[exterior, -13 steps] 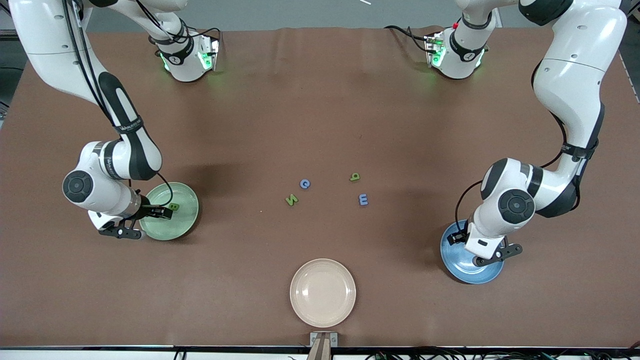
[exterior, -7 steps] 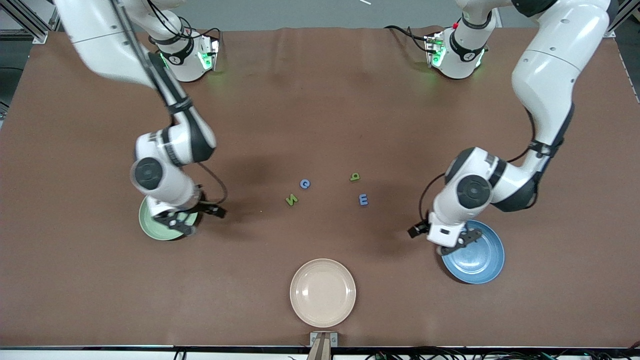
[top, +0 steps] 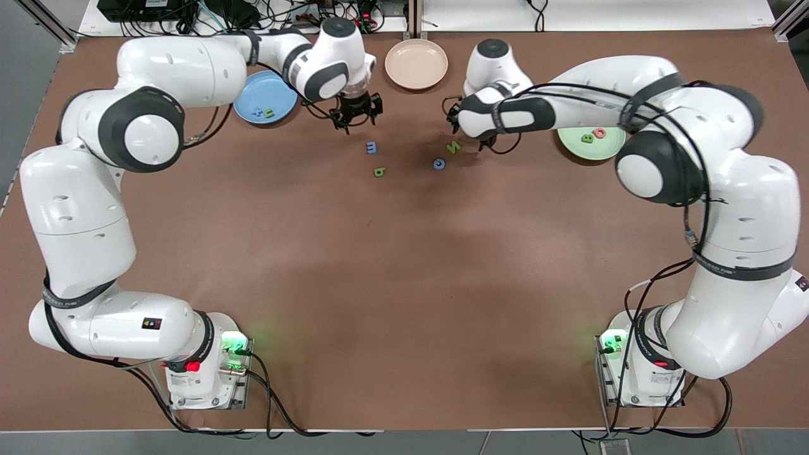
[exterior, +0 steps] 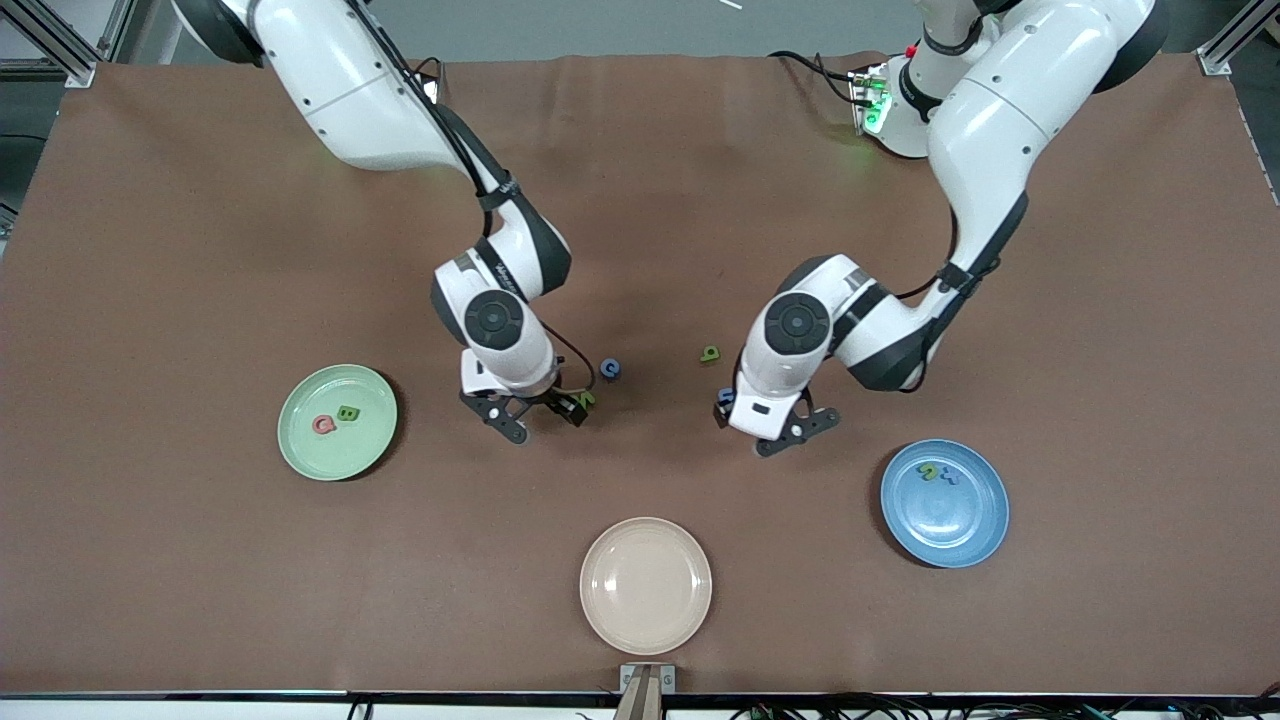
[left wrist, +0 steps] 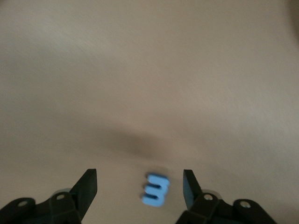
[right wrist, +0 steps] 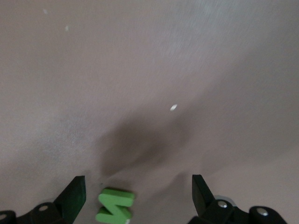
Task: Sort upper and lower case letters into plates
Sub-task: 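Grasp the green N with the right gripper while the left gripper grasps the m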
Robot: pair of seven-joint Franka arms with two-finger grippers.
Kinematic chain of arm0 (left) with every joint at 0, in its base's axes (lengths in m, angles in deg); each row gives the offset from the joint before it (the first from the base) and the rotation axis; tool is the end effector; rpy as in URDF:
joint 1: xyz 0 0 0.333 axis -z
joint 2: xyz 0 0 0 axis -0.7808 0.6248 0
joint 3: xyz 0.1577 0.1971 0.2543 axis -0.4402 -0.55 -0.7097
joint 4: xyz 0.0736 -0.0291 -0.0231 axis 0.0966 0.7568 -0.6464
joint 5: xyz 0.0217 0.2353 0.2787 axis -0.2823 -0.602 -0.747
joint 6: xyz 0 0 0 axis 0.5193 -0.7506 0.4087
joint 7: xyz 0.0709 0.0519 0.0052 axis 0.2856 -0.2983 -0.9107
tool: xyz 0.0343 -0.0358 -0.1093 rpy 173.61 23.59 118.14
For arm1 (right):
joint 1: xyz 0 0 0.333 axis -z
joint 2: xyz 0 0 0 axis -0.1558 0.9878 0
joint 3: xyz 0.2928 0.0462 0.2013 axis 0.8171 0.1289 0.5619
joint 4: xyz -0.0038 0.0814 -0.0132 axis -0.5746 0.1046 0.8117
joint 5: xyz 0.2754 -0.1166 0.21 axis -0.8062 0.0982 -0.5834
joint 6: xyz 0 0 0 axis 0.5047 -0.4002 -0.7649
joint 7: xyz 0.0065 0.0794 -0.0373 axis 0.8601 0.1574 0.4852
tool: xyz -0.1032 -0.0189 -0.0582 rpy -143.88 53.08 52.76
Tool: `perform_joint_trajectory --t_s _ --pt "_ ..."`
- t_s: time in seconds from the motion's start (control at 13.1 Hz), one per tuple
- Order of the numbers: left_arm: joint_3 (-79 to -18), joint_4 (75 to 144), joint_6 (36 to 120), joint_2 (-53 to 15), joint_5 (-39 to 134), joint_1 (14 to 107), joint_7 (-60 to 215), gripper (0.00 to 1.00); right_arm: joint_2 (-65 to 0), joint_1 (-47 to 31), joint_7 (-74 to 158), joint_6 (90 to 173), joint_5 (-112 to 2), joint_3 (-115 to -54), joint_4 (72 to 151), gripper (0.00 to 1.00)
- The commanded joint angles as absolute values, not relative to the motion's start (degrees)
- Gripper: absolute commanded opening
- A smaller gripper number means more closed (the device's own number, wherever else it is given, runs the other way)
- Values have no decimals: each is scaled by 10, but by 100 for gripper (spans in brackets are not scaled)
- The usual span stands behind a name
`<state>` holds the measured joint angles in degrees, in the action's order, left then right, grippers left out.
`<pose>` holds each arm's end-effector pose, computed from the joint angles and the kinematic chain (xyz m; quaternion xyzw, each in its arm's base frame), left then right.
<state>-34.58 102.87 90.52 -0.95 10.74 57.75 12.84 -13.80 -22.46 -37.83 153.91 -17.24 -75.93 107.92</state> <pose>0.5911 -0.3634 0.2581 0.9813 0.1925 0.0012 0.0055 0.5769 0.3879 0.2229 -0.9364 0.3505 0.0063 0.0163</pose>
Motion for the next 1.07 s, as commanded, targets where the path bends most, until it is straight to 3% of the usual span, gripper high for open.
perform_joint_trajectory --t_s 0.0,0.08,0.15,0.23,0.31,0.38,0.76,0.99 --pt "-353 1027 921 13 102 604 125 71 -105 -243 -438 1537 -160 -765 1041 96" --pt "-356 1026 921 15 101 611 126 69 -101 -249 -443 1538 -160 -766 1040 86" --pt "-359 1028 921 16 101 613 127 68 -101 -250 -443 1539 -160 -766 1040 69" --pt "-359 1028 921 18 100 613 128 65 -102 -251 -443 1539 -160 -766 1040 47" --pt "-359 1028 921 22 95 613 128 62 -103 -251 -443 1538 -160 -766 1041 16" --pt "-359 1028 921 24 88 613 128 59 -104 -249 -443 1533 -161 -766 1041 1" --pt "-359 1023 921 37 81 613 128 49 -123 -217 -378 1521 -162 -769 1047 0" --pt "-359 1023 921 39 74 613 128 39 -167 -153 -251 1452 -162 -769 1061 0"
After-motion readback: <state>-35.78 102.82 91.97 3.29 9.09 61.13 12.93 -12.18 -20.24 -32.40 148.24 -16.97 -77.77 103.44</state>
